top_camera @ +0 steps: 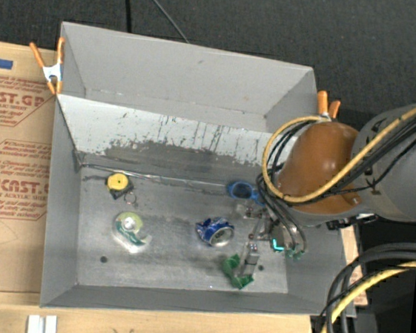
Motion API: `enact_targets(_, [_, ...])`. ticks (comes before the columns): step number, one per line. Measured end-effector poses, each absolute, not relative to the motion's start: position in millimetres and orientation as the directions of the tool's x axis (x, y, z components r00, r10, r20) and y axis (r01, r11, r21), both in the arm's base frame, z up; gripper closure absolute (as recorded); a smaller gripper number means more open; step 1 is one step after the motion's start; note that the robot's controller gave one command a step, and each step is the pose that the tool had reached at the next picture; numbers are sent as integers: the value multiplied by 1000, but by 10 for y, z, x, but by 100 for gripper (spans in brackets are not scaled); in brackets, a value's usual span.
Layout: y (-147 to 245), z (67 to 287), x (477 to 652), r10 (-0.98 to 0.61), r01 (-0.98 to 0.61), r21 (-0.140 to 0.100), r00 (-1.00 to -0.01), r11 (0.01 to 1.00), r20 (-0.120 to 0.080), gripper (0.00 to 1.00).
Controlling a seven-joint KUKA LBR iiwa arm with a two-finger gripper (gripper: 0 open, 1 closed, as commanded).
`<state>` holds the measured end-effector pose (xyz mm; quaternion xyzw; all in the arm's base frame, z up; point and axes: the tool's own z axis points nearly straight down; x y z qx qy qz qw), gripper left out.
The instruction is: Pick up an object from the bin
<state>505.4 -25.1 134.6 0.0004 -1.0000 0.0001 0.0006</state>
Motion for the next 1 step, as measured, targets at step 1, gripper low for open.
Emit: enact_targets(1, [142,661,5614,23,23,3,-1000,1000,-2,0])
